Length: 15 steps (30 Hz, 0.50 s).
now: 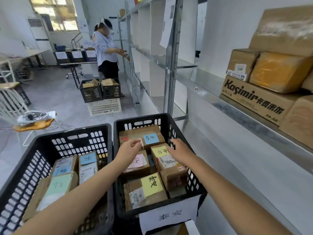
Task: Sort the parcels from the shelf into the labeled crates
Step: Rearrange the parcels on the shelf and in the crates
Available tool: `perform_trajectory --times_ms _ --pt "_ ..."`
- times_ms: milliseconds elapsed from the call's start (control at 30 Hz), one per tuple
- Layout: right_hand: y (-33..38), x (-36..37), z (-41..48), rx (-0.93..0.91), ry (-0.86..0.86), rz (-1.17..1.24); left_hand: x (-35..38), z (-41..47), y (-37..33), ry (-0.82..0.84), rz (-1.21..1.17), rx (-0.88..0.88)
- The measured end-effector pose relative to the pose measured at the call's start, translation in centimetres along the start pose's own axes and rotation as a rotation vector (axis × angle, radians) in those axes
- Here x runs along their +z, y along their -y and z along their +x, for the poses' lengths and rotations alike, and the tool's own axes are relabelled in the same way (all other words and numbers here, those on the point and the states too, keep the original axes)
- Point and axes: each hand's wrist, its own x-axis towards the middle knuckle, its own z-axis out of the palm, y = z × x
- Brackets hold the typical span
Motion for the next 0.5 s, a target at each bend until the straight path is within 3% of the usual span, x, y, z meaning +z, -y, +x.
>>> perform_trajectory --times_ms 233,500 --pt "4.9 -1.8 -1.0 -0.093 -0.102 -0.167 -3.8 0.4 -1.4 0.054 0.107 0.137" --pt "9.4 -2.4 -3.7 -0.121 -0.184 -0.297 -6.5 -0.6 -3.3 0.079 0.220 0.420"
